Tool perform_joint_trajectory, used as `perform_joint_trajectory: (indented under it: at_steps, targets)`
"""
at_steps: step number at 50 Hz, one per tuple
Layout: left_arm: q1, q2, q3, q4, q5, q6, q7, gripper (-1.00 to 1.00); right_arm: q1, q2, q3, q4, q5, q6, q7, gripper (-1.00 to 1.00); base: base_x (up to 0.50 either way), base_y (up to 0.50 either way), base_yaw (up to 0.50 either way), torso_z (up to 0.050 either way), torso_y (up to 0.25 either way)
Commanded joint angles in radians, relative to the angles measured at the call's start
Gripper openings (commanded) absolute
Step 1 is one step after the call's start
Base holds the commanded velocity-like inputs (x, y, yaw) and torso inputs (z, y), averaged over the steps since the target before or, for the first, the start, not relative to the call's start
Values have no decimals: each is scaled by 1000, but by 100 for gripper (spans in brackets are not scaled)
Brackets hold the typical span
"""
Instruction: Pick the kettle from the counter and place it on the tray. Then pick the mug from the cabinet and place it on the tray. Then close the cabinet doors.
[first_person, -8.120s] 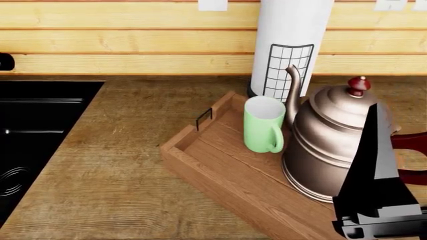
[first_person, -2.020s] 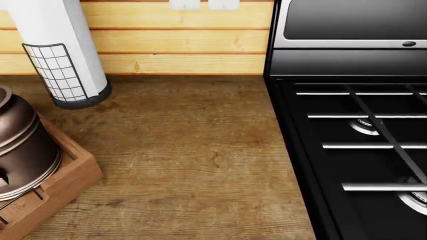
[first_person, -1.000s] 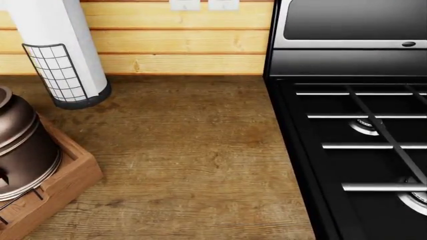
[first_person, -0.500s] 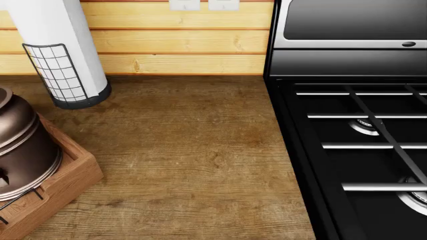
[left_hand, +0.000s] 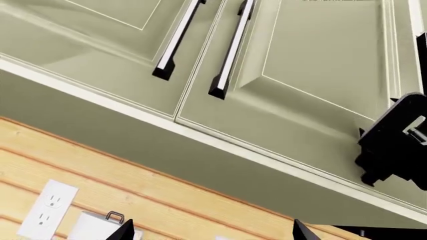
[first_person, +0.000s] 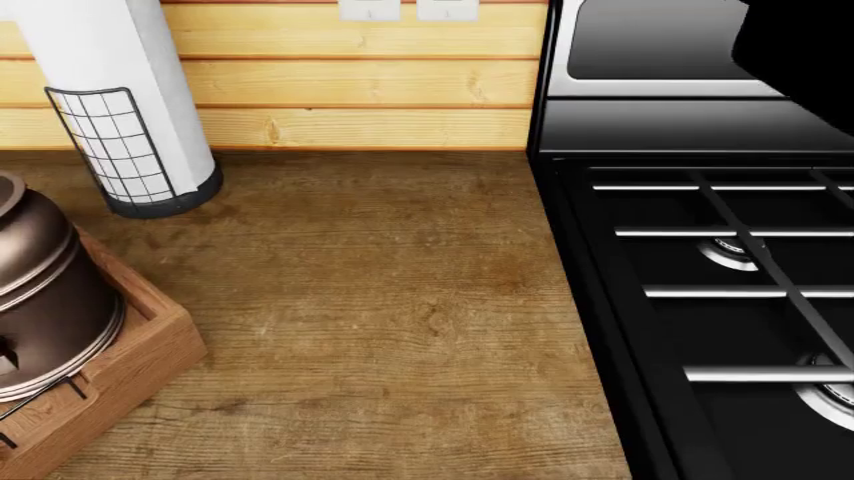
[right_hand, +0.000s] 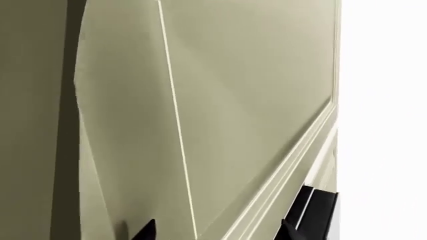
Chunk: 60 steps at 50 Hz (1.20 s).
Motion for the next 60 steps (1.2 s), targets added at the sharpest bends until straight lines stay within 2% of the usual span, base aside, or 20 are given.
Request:
perform_joint_trajectory:
  at_steps: [1, 15, 35, 47, 60]
  targets:
    - [12, 8, -17, -5, 6, -11, 14, 100, -132, 0, -71, 89, 228, -6, -118, 100, 0, 0, 0, 0, 0]
    - [18, 17, -27, -9, 21, -22, 32, 100, -173, 0, -55, 82, 98, 1, -180, 100, 0, 0, 0, 0, 0]
    - [30, 14, -23, 1, 29, -1, 43, 100, -90, 6, 4, 45, 168, 5, -133, 100, 4, 0, 0, 0, 0]
    - [14, 4, 61, 44, 43, 60, 24, 100, 14, 157, 167, -271, 188, 144, -71, 100, 1, 0, 0, 0, 0]
    - [-22, 2, 199, 97, 71, 133, -11, 100, 32, 292, 375, -670, 120, 364, -139, 100, 0, 0, 0, 0, 0]
